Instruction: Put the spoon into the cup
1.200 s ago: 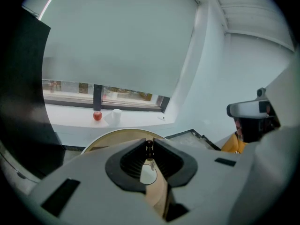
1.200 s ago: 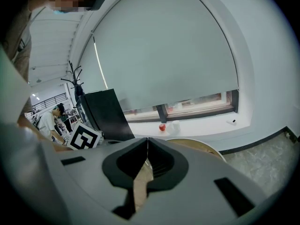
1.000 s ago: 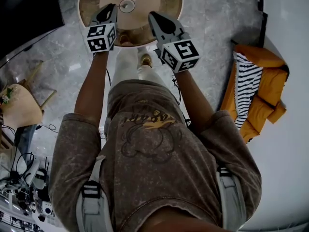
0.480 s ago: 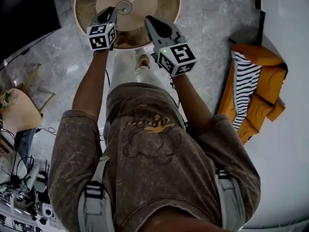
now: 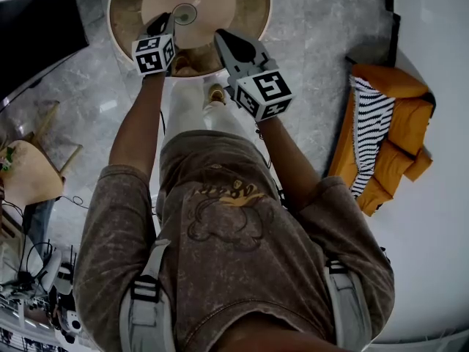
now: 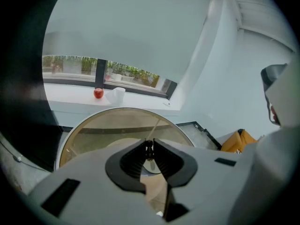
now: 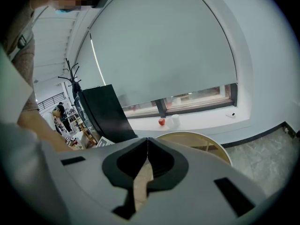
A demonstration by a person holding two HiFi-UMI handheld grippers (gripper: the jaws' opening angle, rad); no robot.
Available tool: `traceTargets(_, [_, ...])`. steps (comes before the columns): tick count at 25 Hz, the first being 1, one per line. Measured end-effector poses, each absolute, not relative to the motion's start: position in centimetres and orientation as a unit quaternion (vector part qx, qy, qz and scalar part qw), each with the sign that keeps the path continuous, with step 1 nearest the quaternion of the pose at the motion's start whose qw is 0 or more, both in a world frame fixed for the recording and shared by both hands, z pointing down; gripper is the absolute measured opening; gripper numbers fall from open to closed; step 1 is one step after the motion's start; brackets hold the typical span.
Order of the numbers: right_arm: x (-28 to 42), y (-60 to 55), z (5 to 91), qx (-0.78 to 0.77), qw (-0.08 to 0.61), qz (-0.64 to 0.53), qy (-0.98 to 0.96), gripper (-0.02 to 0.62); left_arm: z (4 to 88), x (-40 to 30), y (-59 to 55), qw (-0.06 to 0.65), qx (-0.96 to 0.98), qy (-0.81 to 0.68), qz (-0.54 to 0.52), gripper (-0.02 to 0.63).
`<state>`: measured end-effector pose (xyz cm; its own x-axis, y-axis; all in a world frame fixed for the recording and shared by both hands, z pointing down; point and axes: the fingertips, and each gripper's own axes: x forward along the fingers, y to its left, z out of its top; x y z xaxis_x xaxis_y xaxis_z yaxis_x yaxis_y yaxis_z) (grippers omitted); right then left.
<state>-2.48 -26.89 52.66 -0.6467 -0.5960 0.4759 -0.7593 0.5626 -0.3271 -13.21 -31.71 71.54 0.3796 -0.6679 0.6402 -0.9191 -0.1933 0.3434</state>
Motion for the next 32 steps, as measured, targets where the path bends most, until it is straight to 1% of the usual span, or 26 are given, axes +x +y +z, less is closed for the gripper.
traceTargets(21, [-2.5, -27.2, 54.1, 0.392, 0.162, 0.277, -0.862, 0.018, 75.6, -12.7, -31.9, 0.374, 0.736, -0.527, 0.201, 0.061])
traceTargets(32, [-1.9, -26.8, 54.8, 0.389, 0.165, 0.284, -0.861, 0.018, 76.4, -12.8, -31.8, 0.388, 0.722, -0.54, 0.189, 0.061])
